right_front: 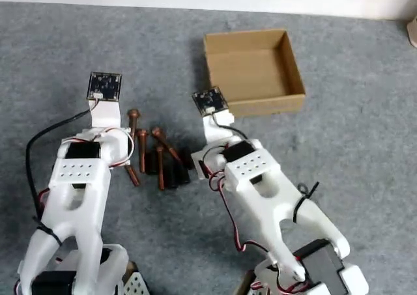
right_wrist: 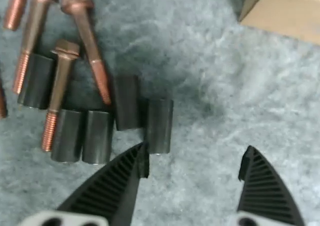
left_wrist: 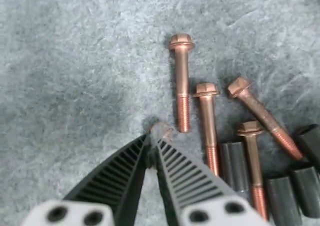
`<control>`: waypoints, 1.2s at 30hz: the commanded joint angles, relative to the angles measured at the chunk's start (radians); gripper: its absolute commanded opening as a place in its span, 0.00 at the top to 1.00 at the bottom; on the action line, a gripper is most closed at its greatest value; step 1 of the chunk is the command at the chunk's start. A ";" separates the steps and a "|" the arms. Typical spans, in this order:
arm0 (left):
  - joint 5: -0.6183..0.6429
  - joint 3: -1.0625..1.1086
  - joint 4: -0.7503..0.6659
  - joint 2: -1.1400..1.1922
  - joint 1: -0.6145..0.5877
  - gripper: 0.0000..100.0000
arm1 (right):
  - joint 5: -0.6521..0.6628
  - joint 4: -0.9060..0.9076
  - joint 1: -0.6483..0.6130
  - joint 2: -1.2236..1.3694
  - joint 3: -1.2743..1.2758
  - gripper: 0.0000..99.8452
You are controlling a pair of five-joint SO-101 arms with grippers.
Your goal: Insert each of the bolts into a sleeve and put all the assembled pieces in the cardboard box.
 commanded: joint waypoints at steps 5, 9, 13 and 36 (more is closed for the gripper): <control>0.003 -0.004 -0.015 -0.010 -0.015 0.99 | -0.017 -0.119 -0.048 0.042 -0.025 0.73; 0.003 -0.004 -0.015 -0.012 -0.016 0.99 | -0.018 -0.143 -0.050 0.130 -0.027 0.73; 0.003 -0.004 -0.017 -0.010 -0.030 0.99 | -0.018 -0.143 -0.050 0.223 -0.028 0.73; 0.003 -0.004 -0.015 -0.007 -0.030 0.99 | -0.018 -0.147 -0.047 0.317 -0.067 0.99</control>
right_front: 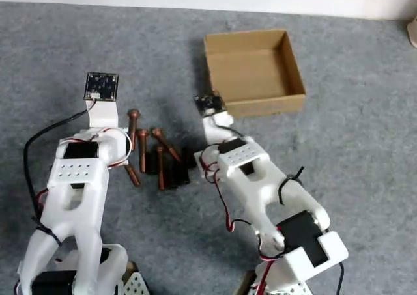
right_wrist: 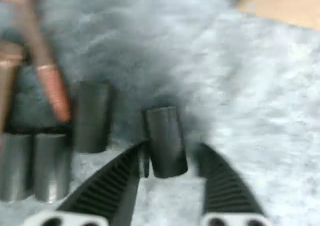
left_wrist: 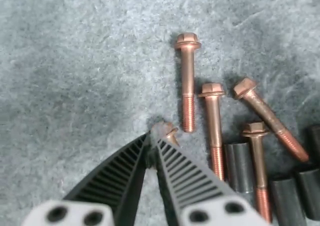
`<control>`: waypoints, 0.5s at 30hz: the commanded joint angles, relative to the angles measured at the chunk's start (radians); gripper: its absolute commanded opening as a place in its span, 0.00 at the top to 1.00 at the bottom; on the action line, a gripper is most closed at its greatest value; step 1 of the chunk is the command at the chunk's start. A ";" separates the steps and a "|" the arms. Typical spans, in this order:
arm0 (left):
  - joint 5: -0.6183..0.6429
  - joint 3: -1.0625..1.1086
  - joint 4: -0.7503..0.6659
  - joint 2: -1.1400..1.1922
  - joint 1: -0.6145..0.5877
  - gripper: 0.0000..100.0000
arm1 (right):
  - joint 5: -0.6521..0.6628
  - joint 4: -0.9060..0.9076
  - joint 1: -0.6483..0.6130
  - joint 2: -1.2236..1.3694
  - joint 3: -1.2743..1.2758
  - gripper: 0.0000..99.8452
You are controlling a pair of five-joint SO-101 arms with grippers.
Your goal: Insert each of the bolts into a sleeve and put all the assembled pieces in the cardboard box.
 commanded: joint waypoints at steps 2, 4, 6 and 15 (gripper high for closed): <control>0.003 -0.004 -0.015 -0.007 -0.013 0.99 | -0.011 0.005 -0.027 0.002 -0.008 1.00; 0.003 -0.004 -0.015 -0.005 -0.013 0.99 | -0.011 0.056 -0.027 -0.004 -0.012 1.00; 0.003 -0.004 -0.015 -0.005 -0.013 0.99 | -0.011 0.074 -0.028 -0.051 -0.022 1.00; 0.000 -0.085 -0.014 0.119 -0.012 0.99 | -0.006 0.084 -0.024 -0.449 0.168 1.00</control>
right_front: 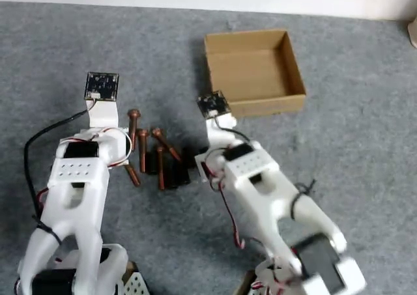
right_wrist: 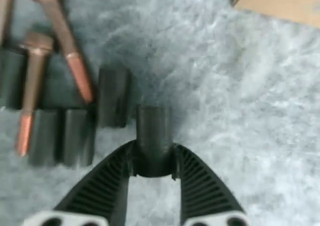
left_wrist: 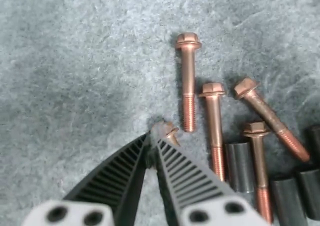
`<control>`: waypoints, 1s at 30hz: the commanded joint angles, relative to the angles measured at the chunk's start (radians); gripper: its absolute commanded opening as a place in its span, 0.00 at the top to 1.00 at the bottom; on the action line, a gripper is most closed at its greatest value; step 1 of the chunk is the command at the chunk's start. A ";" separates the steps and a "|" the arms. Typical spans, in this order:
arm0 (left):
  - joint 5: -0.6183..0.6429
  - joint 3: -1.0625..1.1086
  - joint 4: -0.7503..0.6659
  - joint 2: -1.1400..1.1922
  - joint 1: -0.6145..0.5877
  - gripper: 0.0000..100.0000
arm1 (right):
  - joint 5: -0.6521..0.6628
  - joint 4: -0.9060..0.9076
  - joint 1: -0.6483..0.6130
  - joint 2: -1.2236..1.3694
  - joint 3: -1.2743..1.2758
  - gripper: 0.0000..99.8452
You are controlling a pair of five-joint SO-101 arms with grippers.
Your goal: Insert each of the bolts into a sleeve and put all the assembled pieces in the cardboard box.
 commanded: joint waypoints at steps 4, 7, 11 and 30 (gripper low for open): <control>0.000 -0.289 0.018 0.361 -0.005 0.99 | -0.005 0.010 -0.013 -0.234 0.091 1.00; 0.000 -0.481 0.144 0.529 0.001 0.99 | -0.003 0.010 -0.013 -0.249 0.105 1.00; -0.002 -0.638 0.232 0.680 0.019 0.92 | -0.003 0.010 -0.013 -0.249 0.105 1.00; -0.055 -0.814 0.212 0.780 0.110 0.83 | -0.003 -0.008 -0.013 -0.246 0.117 1.00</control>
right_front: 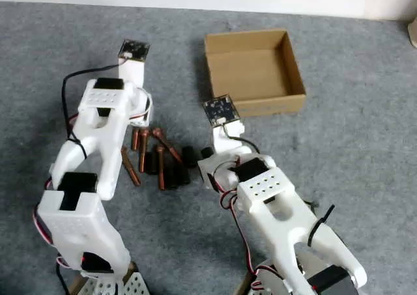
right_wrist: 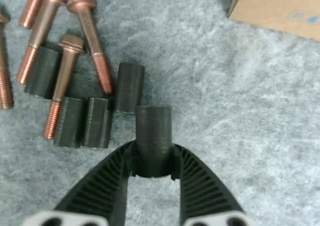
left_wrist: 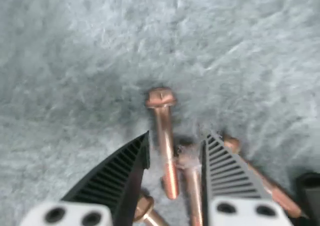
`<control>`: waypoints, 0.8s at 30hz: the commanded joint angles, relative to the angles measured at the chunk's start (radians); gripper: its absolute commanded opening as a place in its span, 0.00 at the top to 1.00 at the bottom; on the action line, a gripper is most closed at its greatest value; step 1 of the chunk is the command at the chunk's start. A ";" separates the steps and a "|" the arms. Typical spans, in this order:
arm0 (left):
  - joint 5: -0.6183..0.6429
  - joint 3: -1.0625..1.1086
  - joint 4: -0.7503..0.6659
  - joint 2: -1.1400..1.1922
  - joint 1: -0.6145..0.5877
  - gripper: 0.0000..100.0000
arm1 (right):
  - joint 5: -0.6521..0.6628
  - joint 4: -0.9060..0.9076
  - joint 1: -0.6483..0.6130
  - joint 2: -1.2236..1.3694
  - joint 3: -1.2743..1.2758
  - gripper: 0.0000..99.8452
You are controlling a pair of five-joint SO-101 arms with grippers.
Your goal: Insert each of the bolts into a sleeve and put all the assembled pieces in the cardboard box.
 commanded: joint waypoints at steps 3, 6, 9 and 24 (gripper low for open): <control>0.003 -0.051 -0.032 0.088 0.021 0.83 | -0.003 -0.068 -0.012 -0.036 0.042 1.00; 0.003 -0.117 0.000 0.180 0.016 0.83 | -0.003 -0.090 -0.012 -0.036 0.058 1.00; 0.003 -0.225 0.083 0.255 0.002 0.83 | -0.003 -0.090 -0.012 -0.036 0.058 1.00; -0.005 -0.395 0.282 0.374 0.010 1.00 | -0.003 -0.090 -0.012 -0.036 0.059 1.00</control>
